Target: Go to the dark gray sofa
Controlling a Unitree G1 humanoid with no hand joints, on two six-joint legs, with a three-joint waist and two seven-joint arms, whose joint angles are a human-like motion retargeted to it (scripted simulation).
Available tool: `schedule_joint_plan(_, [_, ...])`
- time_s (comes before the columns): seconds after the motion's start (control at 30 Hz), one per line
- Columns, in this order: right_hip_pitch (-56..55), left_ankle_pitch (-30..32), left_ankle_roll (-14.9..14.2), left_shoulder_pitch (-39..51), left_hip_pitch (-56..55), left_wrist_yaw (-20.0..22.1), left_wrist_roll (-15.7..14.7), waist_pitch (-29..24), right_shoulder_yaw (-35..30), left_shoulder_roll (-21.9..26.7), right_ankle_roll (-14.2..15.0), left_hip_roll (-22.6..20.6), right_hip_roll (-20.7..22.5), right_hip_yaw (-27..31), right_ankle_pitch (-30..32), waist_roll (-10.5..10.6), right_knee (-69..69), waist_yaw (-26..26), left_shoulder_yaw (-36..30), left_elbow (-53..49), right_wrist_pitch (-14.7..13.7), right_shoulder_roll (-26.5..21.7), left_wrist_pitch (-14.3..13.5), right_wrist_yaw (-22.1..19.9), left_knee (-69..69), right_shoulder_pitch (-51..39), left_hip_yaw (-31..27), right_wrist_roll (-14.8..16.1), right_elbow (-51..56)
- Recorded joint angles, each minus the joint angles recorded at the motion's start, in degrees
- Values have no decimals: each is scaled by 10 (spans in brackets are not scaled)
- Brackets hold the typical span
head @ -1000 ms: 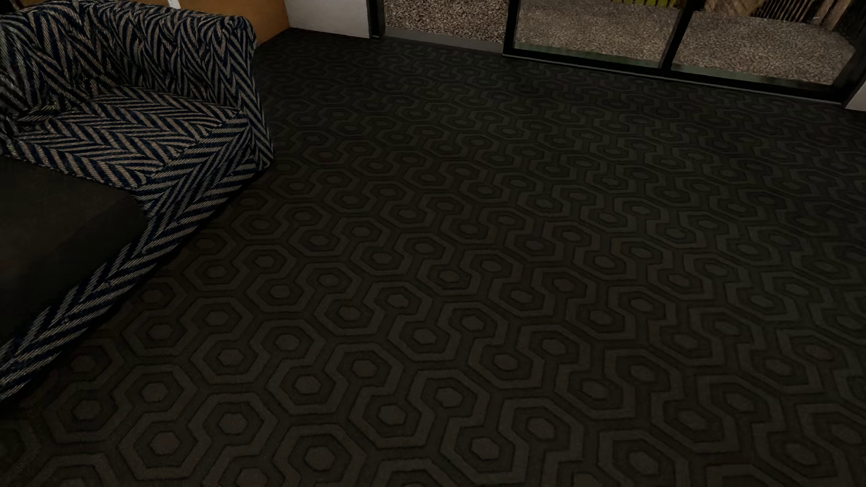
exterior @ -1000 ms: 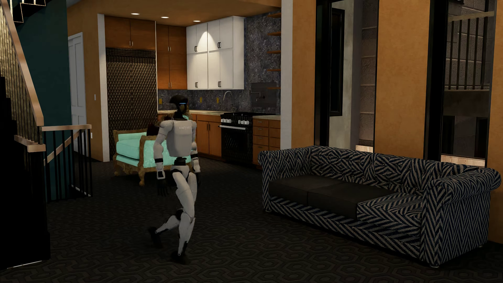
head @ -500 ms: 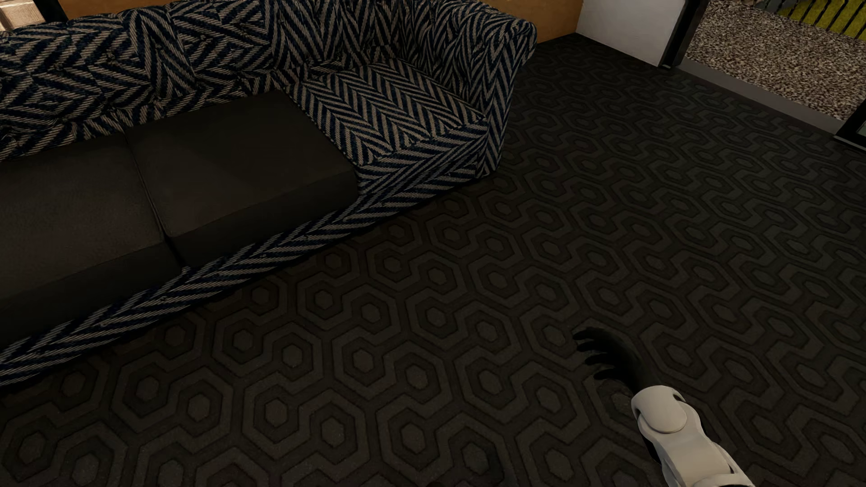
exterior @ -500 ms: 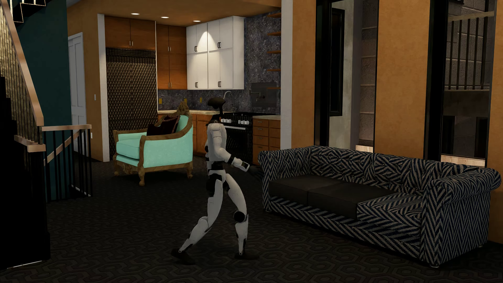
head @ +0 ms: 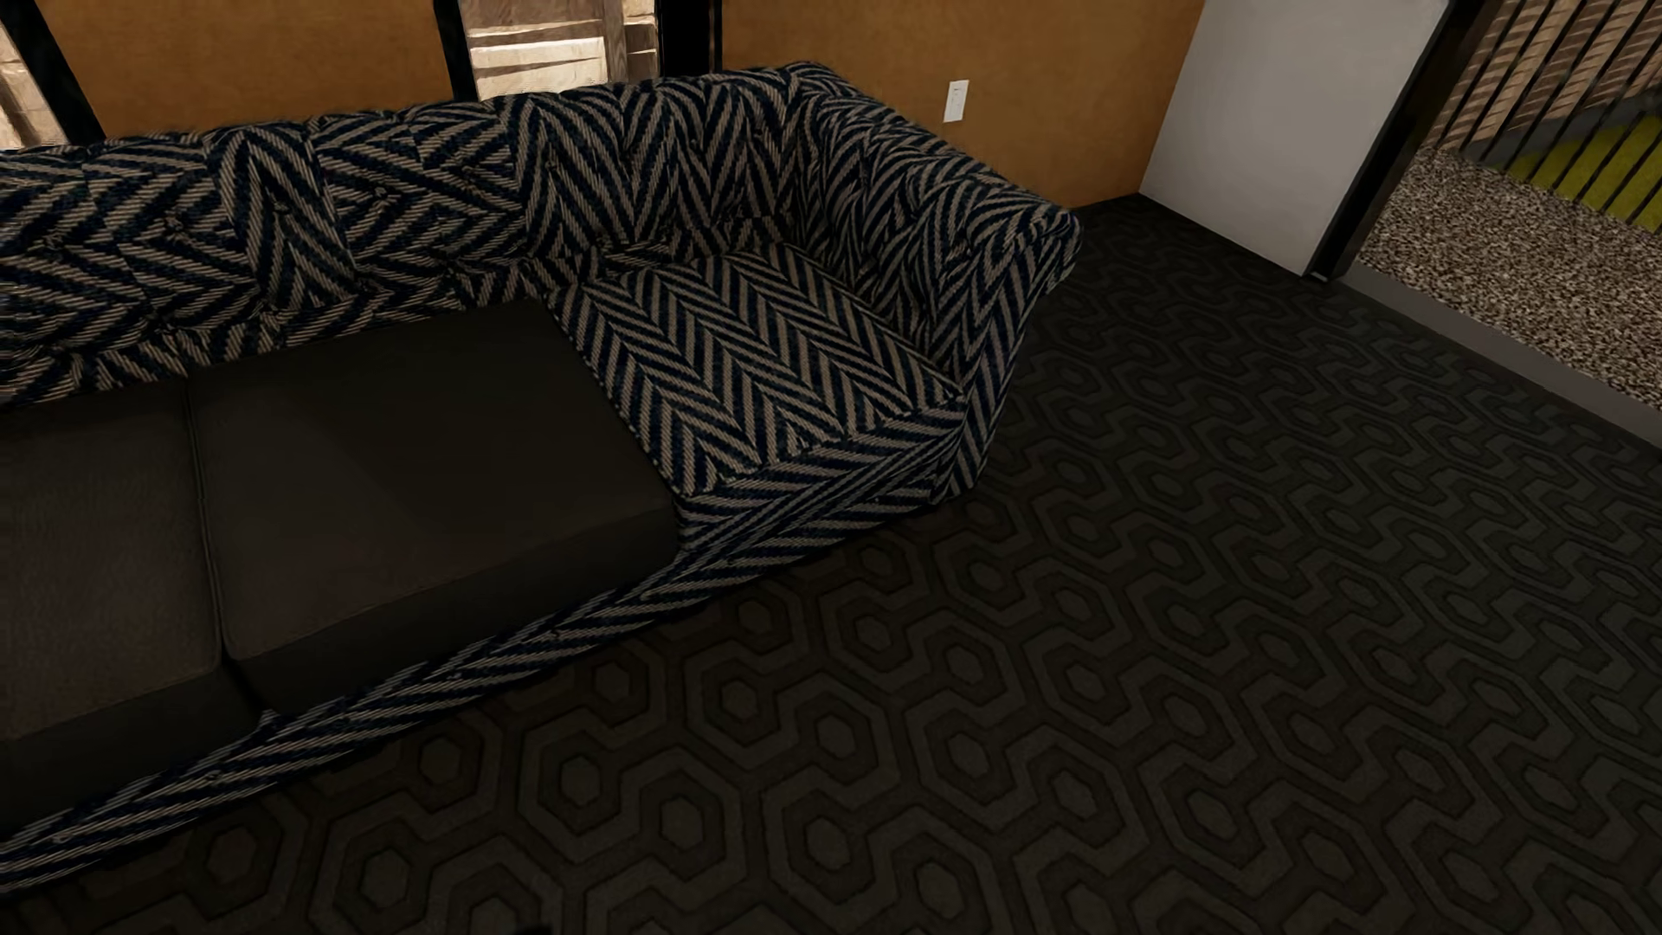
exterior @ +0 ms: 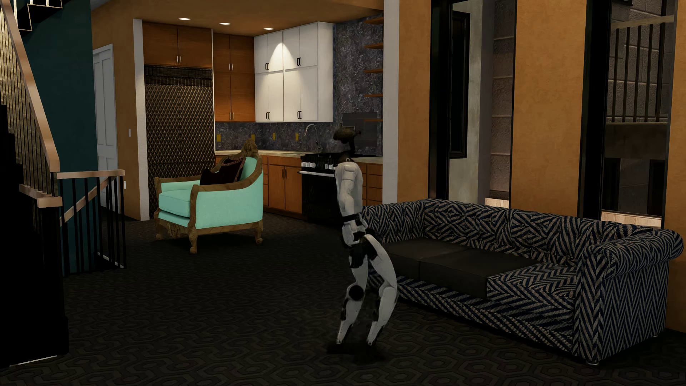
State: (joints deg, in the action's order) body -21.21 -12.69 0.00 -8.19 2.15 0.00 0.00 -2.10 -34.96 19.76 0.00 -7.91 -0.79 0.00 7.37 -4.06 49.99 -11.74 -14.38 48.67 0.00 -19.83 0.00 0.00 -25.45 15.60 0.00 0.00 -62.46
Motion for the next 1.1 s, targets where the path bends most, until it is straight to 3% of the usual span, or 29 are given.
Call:
schedule_joint_plan(0.13, [10,-43,0,9,60,0,0,2,13,19,0,21,-11,0,102,-16,-251,-31,32,-81,0,3,0,0,12,47,0,0,8])
schedule_joint_plan(0.2, [19,-61,0,-6,88,0,0,3,16,20,0,32,-6,0,108,-20,-287,-25,38,-104,0,5,0,0,13,48,0,0,10])
schedule_joint_plan(0.27, [15,-72,0,-29,102,0,0,14,17,13,0,45,0,0,74,-21,-276,-20,30,-89,0,3,0,0,9,36,0,0,16])
schedule_joint_plan(0.3, [13,-72,0,-41,106,0,0,22,22,9,0,55,3,0,95,-19,-268,-19,16,-62,0,2,0,0,7,27,0,0,18])
schedule_joint_plan(0.37, [11,-51,0,-55,116,0,0,33,30,-6,0,81,17,0,121,-3,-240,-7,-34,42,0,-3,0,0,-2,0,0,0,18])
schedule_joint_plan(0.47, [51,22,0,-74,102,0,0,31,45,-35,0,121,43,0,70,27,-213,11,-156,206,0,-15,0,0,-71,-60,0,0,34])
schedule_joint_plan(0.57, [107,99,0,-112,-13,0,0,12,114,-30,0,152,56,0,16,52,-214,21,-250,156,0,-33,0,0,-265,-101,0,0,101])
schedule_joint_plan(0.63, [133,144,0,-119,-104,0,0,-1,156,-36,0,149,69,0,-14,64,-222,58,-211,122,0,-45,0,0,-405,-123,0,0,129])
schedule_joint_plan(0.7, [161,115,0,-113,-168,0,0,-15,185,-51,0,131,72,0,-29,67,-233,105,-137,99,0,-51,0,0,-476,-152,0,0,121])
schedule_joint_plan(0.77, [178,75,0,-99,-200,0,0,-28,175,-57,0,119,68,0,-34,65,-235,146,-108,61,0,-55,0,0,-437,-183,0,0,112])
schedule_joint_plan(0.87, [167,76,0,-64,-193,0,0,-47,113,-44,0,107,60,0,-62,53,-211,181,-132,23,0,-55,0,0,-263,-217,0,0,138])
schedule_joint_plan(0.97, [162,76,0,-35,-160,0,0,-58,71,-31,0,95,52,0,-83,36,-195,176,-143,55,0,-35,0,0,-138,-226,0,0,185])
schedule_joint_plan(1.1, [209,67,0,-32,-104,0,0,-33,65,-39,0,93,50,0,-84,41,-234,135,-105,95,0,-5,0,0,-70,-157,0,0,215])
